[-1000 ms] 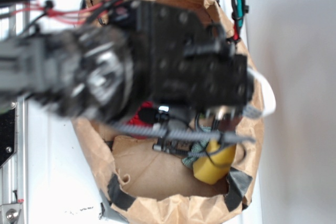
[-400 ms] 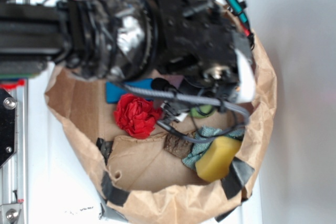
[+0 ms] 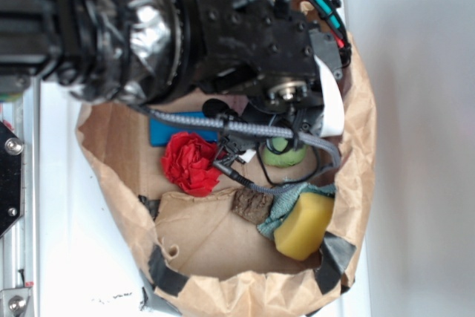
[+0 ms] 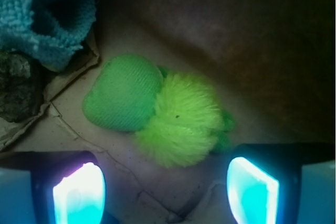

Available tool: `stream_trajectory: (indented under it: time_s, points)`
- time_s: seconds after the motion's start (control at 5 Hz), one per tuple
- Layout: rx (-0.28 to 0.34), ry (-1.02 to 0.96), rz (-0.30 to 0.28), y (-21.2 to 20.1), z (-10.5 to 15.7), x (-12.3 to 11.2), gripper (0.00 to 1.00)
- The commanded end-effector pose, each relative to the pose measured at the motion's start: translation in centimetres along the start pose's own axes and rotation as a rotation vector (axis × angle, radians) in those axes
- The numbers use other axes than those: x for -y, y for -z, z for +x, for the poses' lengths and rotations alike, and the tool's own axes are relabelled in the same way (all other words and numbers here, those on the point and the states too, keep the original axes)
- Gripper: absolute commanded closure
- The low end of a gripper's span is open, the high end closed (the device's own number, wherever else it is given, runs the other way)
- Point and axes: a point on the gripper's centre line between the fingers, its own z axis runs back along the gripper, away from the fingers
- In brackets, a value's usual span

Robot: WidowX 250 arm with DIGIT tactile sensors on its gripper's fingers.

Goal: Grab the green animal.

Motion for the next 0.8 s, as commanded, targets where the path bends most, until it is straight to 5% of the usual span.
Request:
stream_trajectory:
  time_s: [0.0,0.2,0.6]
  points:
    - [0.158,0.124,0.112,-1.97,1.19,-0.23,0.00]
    - [0.224,0.168,0.130,-2.37,1.55,-0.18,0.00]
    - [0.253,0.184,0.123,-2.86,1.96,-0.02,0.00]
